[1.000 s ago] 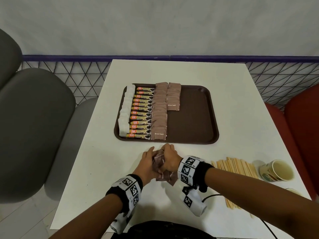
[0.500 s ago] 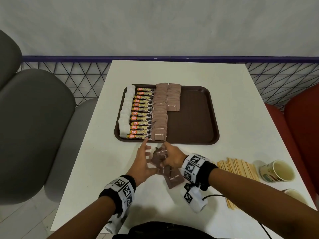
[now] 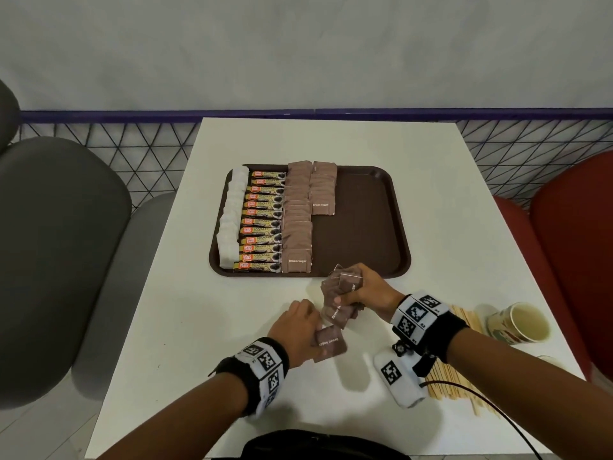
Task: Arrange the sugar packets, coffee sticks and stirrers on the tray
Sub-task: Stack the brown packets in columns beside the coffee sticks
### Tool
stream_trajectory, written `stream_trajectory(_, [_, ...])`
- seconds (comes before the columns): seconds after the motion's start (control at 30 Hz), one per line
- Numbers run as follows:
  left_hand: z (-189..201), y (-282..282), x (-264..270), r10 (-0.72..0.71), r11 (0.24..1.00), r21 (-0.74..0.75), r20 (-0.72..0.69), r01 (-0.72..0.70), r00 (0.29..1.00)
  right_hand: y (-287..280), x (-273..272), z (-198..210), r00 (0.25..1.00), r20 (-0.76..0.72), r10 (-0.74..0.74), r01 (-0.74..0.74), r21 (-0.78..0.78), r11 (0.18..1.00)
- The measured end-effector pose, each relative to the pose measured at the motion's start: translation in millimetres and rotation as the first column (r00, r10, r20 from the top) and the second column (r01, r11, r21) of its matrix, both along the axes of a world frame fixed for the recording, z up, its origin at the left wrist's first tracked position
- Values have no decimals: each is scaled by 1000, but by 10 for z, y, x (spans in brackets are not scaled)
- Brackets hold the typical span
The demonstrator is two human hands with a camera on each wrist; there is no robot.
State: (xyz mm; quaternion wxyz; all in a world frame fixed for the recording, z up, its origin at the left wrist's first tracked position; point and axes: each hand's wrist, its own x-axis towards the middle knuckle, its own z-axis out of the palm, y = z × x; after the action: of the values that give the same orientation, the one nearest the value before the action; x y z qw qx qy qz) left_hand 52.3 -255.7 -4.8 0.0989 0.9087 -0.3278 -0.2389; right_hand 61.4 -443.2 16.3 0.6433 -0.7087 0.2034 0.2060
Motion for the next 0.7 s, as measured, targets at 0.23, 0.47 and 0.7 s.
stream_trajectory(0.23, [65,214,213,361,798,-293,-467,-527,807,39,6,19,1000,3,-14,13,179,984])
stream_trajectory(0.47, [311,294,361,276,307,-247,-901,-919,334,237,38,108,996,47,78,-90,362,928])
stream_trajectory(0.7, [470,244,375,21,193,-168,-984,-967,175,553,172,232,993,66,93,-111,386,916])
